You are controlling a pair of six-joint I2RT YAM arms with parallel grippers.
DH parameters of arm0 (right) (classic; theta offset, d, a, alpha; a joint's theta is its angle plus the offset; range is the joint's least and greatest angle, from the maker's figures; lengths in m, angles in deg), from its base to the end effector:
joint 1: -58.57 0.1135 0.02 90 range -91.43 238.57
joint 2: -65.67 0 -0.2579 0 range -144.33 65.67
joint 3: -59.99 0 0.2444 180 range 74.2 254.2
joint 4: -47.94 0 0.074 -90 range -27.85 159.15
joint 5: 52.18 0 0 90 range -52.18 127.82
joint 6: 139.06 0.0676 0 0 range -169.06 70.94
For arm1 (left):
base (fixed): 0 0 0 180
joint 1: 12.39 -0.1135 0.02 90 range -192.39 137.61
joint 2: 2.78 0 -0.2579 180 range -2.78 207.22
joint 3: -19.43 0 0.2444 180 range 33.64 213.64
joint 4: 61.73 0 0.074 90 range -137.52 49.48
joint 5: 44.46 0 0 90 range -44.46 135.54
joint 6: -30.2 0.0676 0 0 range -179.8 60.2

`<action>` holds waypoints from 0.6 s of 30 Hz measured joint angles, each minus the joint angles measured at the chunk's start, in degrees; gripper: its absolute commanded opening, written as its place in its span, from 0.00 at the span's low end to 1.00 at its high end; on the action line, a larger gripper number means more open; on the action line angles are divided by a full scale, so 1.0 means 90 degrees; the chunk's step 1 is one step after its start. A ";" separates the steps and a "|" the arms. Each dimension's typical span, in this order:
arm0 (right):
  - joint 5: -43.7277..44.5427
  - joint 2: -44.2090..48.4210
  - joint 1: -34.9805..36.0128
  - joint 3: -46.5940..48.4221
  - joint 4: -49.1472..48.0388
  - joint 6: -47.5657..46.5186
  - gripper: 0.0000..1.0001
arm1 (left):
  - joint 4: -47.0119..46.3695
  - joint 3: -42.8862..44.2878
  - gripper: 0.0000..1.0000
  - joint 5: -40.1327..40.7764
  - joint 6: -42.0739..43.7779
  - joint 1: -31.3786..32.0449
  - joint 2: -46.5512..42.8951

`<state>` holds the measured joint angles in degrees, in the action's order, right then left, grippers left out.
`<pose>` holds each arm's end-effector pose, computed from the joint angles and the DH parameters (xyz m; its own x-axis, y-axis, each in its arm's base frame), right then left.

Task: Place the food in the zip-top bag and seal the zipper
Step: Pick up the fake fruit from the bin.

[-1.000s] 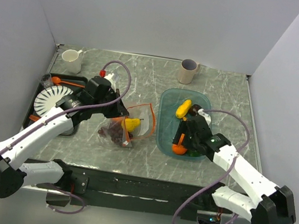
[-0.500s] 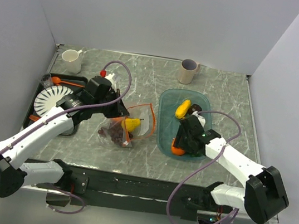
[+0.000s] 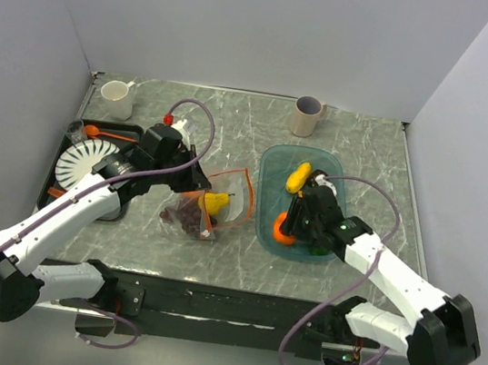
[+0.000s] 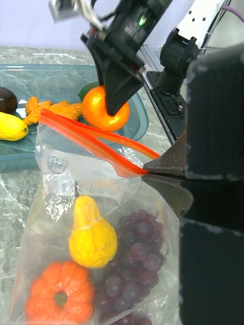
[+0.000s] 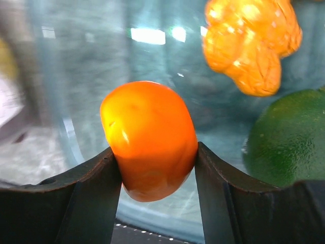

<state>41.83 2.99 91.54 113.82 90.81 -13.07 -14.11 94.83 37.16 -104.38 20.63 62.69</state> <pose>0.1962 0.1216 0.1940 -0.8305 0.1600 -0.5335 -0.0228 0.9473 0.3196 0.2170 -0.1527 0.3041 -0.8114 -0.3008 -0.5011 0.0930 0.7799 -0.6189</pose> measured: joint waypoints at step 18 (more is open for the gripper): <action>-0.1474 0.1258 0.0138 0.0083 -0.0452 0.0007 0.29 | -0.0022 0.0000 0.01 -0.0090 -0.0005 0.0000 0.0005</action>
<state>28.56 14.31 92.79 114.56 86.75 -13.01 -14.31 94.83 36.35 -104.42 20.63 62.73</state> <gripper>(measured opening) 0.602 0.016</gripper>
